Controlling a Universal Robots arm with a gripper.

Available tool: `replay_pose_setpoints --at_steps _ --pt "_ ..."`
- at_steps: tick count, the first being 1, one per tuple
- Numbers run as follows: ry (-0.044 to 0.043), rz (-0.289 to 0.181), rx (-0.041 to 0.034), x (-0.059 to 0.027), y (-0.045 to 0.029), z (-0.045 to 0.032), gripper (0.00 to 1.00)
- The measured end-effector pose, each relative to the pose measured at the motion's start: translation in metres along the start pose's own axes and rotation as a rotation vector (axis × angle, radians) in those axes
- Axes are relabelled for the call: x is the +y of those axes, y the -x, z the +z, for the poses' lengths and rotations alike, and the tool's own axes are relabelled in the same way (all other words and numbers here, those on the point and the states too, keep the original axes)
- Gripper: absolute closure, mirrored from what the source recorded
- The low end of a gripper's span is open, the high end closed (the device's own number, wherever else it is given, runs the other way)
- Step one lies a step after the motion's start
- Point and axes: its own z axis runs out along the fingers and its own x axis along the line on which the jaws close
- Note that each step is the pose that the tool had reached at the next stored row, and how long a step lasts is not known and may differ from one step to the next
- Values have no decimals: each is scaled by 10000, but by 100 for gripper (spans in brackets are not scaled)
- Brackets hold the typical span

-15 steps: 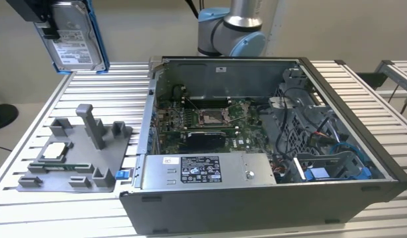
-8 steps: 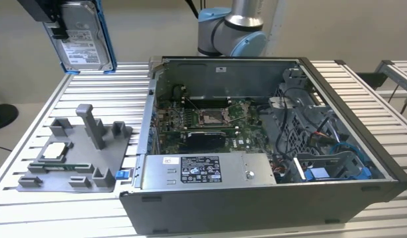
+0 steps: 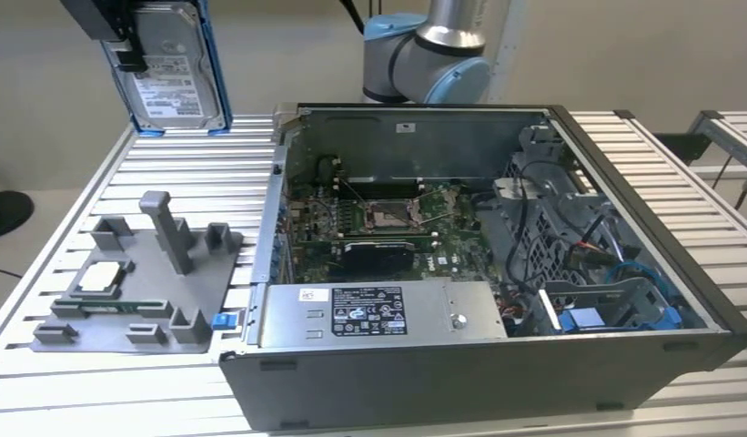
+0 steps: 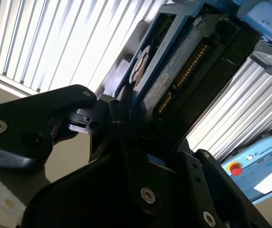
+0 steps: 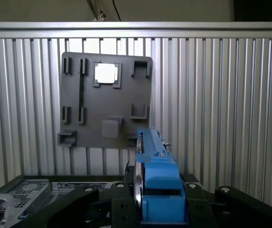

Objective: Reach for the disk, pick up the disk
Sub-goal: 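Pick up the disk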

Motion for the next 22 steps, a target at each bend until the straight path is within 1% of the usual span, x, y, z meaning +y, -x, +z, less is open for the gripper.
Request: replay_pose_setpoints --at_steps 22 --pt "2 -17 0 -747 22 10 100"
